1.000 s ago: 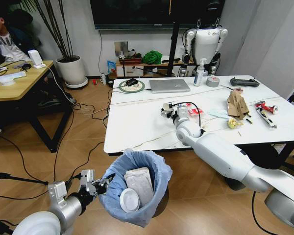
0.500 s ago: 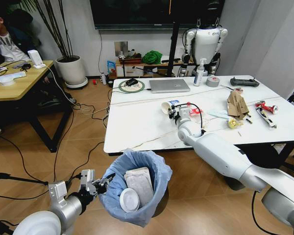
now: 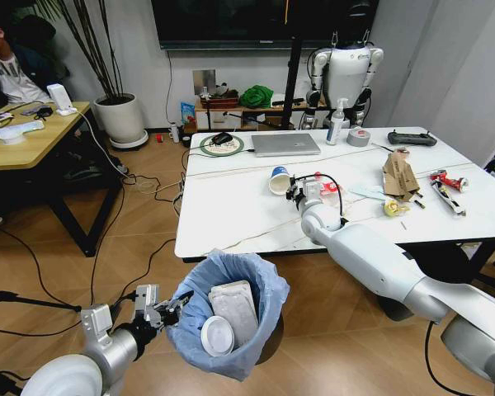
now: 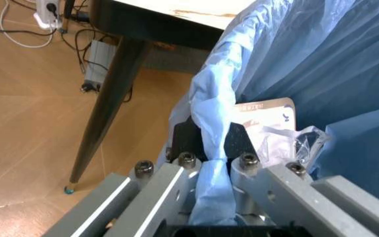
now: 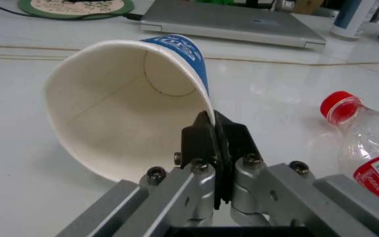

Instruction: Pick up the trash bin and place the trash from the table into it.

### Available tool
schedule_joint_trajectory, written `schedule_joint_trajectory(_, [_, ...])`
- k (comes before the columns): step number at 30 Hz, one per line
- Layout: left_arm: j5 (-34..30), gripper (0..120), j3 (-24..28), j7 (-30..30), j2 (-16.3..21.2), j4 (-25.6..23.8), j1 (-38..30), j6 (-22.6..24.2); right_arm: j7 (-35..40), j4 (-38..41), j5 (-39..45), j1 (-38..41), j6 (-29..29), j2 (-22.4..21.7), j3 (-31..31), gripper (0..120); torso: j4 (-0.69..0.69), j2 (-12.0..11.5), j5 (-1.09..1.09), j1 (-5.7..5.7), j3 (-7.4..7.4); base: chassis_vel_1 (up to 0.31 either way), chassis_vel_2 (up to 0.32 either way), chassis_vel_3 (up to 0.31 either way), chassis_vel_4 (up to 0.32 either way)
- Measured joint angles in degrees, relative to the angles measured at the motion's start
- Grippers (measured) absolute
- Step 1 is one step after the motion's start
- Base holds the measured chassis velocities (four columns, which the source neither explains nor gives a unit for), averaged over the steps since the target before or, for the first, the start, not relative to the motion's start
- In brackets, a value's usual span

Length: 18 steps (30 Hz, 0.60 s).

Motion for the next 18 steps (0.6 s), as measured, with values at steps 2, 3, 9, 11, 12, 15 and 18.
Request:
schedule_joint_trajectory(2, [-0.05, 0, 0.00, -0.03, -0.04, -0.12, -0.01, 0.00, -2.01, 0.14, 0.41, 0.00, 0.77, -0.50, 0.16, 0, 0.01, 0.00, 0.00, 0.00, 0.00, 0.000, 0.000, 0.000, 0.000])
schedule_joint_trajectory(3, [-0.05, 0, 0.00, -0.03, -0.04, -0.12, -0.01, 0.00, -2.01, 0.14, 0.41, 0.00, 0.77, -0.50, 0.16, 0, 0.01, 0.00, 0.00, 0.00, 0.00, 0.000, 0.000, 0.000, 0.000])
schedule_joint_trajectory(9, [-0.19, 0, 0.14, -0.09, -0.11, -0.29, -0.04, 0.00, -11.45, 9.29, 7.24, 0.88, 4.54, -6.68, 1.53, 0, 0.00, 0.00, 0.01, 0.01, 0.00, 0.000, 0.000, 0.000, 0.000])
schedule_joint_trajectory(11, [-0.25, 0, 0.31, -0.08, -0.10, -0.22, -0.29, -0.01, -15.72, 13.07, 9.36, 1.42, 6.02, -8.99, 1.45, 0, -0.01, 0.00, -0.02, 0.00, -0.01, 0.000, 0.000, 0.000, 0.000])
schedule_joint_trajectory(12, [-0.31, 0, 0.40, -0.08, -0.09, -0.16, -0.44, -0.01, -17.97, 14.99, 10.17, 1.62, 6.72, -10.11, 1.31, 0, -0.01, 0.00, -0.02, 0.00, -0.01, 0.000, 0.000, 0.000, 0.000])
schedule_joint_trajectory(15, [-0.43, 0, 0.56, -0.04, -0.11, 0.11, -0.77, -0.01, -26.60, 25.82, 14.83, 1.91, 7.94, -15.26, 0.78, 0, 0.00, 0.00, 0.02, 0.00, -0.01, 0.000, 0.000, 0.000, 0.000])
schedule_joint_trajectory(18, [-0.50, 0, 0.56, -0.02, -0.10, 0.14, -0.77, -0.01, -31.72, 32.40, 17.57, 1.94, 8.00, -18.22, 0.87, 0, 0.00, 0.00, -0.02, 0.00, -0.01, 0.000, 0.000, 0.000, 0.000])
